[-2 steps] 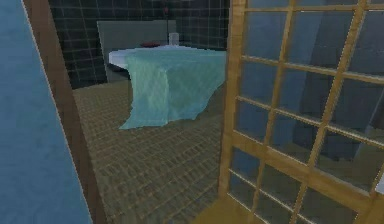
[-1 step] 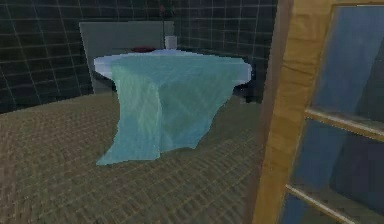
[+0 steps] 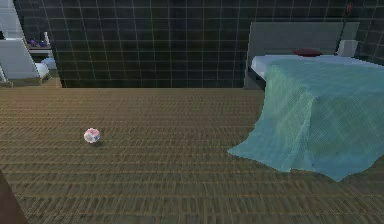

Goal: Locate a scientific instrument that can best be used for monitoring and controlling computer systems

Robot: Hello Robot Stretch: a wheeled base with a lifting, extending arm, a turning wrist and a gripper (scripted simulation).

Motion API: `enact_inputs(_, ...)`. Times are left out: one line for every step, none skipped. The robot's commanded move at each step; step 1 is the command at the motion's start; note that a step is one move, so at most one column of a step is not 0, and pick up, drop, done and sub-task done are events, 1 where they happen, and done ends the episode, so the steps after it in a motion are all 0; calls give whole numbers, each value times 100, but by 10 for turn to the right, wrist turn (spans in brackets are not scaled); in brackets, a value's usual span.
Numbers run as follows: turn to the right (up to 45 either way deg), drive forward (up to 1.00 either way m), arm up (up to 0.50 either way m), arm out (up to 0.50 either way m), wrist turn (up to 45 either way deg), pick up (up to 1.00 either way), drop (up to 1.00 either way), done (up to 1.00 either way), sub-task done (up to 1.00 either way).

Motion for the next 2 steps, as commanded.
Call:
enact_inputs(0,45,0,0,0,0,0,0,0)
enact_inputs(-30,0,0,0,0,0,0,0,0)
